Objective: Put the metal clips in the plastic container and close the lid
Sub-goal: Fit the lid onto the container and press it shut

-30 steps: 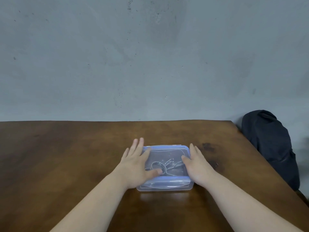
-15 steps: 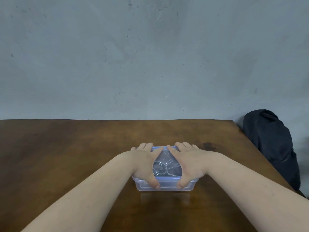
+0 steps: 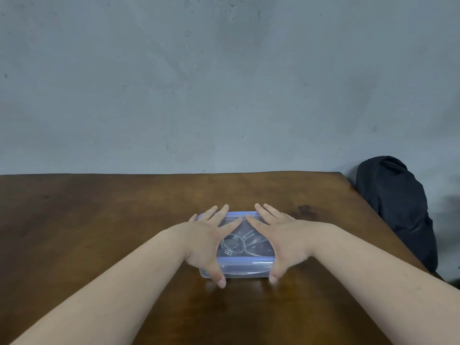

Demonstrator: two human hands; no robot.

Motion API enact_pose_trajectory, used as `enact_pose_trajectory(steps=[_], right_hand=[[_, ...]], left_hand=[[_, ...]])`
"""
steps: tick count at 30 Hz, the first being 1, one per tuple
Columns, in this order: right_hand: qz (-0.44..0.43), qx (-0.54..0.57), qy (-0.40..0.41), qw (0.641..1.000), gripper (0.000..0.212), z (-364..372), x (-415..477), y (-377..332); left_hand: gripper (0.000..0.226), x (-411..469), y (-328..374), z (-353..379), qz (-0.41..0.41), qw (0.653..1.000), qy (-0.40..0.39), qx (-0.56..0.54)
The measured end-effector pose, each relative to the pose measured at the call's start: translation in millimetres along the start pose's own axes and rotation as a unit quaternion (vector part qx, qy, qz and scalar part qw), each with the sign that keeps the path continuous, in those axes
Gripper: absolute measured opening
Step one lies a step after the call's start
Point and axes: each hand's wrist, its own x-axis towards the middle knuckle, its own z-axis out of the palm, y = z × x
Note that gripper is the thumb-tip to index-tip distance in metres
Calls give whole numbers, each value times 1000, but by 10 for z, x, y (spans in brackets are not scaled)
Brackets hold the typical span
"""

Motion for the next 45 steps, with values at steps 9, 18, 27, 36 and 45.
enact_pose_trajectory(steps=[9,18,27,36,45], right_hand=[[-23,-25,40,999,119,156,-109,-32],[-11,-54,83,995,120,321,-86,-71],[-6,23,12,1000,125,137,-53,-7],[23,2,39,999,127,52,42,-78],[14,34,66,997,129,128,16,-52]], left_hand=[[120,-22,-2,89,25,999,27,35],[84,19,60,143,16,999,37,33],[94,65,7,110,12,998,46,-32],[117,118,110,-5,-7,998,63,-2],[123,74,26,136,-1,992,102,-70]])
